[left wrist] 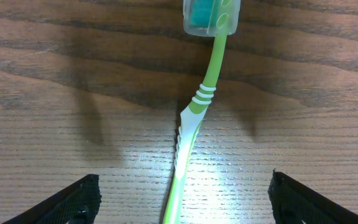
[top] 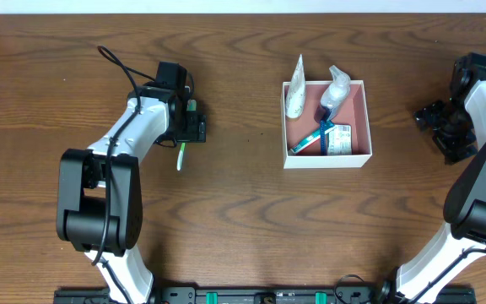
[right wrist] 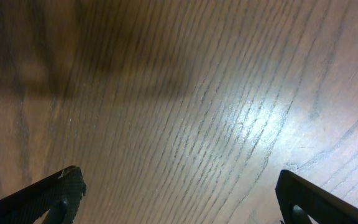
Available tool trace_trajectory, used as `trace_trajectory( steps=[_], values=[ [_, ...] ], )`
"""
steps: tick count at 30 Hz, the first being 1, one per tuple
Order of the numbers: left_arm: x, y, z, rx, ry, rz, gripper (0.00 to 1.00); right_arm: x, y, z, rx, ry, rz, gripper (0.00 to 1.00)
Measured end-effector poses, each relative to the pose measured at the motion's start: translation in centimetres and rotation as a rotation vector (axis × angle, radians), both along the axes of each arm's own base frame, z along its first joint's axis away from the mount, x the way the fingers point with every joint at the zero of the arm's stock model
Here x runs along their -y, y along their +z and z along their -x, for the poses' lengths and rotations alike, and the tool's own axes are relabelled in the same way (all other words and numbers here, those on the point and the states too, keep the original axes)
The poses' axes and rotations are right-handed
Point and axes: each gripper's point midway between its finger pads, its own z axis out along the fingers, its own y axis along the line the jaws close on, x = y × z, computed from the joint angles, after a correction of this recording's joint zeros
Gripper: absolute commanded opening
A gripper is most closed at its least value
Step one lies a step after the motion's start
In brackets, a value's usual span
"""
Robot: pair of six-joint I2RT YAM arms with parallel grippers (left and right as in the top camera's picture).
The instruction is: Pack container
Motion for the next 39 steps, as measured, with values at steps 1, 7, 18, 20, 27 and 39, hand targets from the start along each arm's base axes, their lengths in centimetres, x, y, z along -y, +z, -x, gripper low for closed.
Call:
trace_trajectory(
  steps=[1,7,18,20,27,39],
  values=[
    [0.00,0.00,0.00,0.000,0.000,0.000,0.87,-0.01,0.00,0.00,0.000,0.000,0.000,0.99],
    [0.07,0.02,-0.37,0.017,0.000,0.003,0.87,-0.01,0.00,0.00,0.000,0.000,0.000,0.99],
    [0.03,-0.35,-0.35,0.023,0.001,0.003,0.87,0.01,0.00,0.01,0.000,-0.001,0.000,0.99],
    [0.02,-0.37,-0.34,0.023,0.001,0.003,0.87,0.01,0.00,-0.01,0.000,0.000,0.000,0.99],
    [0.01,-0.50,-0.18,0.018,0.000,0.002,0.87,0.01,0.00,0.00,0.000,0.000,0.000,0.99],
    [-0.03,-0.57,-0.05,0.014,0.001,0.001,0.87,0.01,0.00,0.00,0.000,0.000,0.000,0.99]
  ],
)
